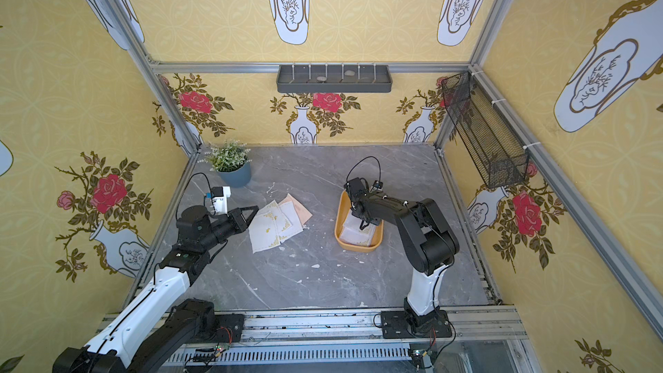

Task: Take out the stationery paper from the storage box
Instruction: Pick up the stationery paper from the storage box.

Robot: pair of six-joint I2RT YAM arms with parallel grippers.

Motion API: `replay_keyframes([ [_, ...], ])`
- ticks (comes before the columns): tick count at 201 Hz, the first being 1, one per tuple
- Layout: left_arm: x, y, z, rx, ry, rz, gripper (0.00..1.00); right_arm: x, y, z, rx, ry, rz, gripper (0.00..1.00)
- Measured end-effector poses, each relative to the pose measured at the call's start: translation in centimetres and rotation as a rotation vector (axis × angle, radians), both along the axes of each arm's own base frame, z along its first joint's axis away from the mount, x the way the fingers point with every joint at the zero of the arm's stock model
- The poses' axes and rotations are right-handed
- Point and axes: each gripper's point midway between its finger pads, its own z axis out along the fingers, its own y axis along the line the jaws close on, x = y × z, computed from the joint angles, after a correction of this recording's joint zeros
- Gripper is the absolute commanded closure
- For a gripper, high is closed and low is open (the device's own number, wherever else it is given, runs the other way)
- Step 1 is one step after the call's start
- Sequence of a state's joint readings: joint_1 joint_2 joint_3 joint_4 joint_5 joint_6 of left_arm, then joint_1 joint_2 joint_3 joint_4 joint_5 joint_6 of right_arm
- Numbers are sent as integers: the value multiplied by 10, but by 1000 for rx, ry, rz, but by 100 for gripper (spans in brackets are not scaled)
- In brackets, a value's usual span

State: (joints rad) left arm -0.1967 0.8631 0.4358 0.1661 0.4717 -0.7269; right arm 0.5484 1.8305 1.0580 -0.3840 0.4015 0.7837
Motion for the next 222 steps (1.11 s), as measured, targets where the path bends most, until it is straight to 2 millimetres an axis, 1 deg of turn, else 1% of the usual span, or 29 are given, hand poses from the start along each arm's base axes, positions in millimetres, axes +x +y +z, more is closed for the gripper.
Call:
replay_keyframes([
  [47,-1,0,0,0,-4,0,100,4,1,-1,3,-20,0,75],
  [66,-2,0,0,0,-4,0,100,3,0,1,8,-29,-1,78],
  [81,-1,0,-1,1,-1,0,100,2,0,6,12,-38,4,82],
  [107,0,0,-5,3,15,-3,100,3,2,20,21,-69,17,88],
  [131,1,-2,-8,-6,27,-11,100,1,2,31,29,-98,25,99],
  [135,1,-3,-9,-7,29,-15,97,0,2,32,30,-100,25,100],
  [168,5,-12,-16,-47,62,-55,77,-3,0,44,46,-129,30,100],
  [183,7,-17,-19,-62,77,-78,69,-6,0,49,57,-145,48,100],
  [188,8,-18,-20,-76,86,-84,65,-7,0,50,63,-150,55,100],
  [208,10,-26,-21,-109,93,-116,39,-11,4,58,99,-179,90,100],
  [222,11,-34,-22,-133,105,-145,27,-13,7,65,132,-206,112,100],
])
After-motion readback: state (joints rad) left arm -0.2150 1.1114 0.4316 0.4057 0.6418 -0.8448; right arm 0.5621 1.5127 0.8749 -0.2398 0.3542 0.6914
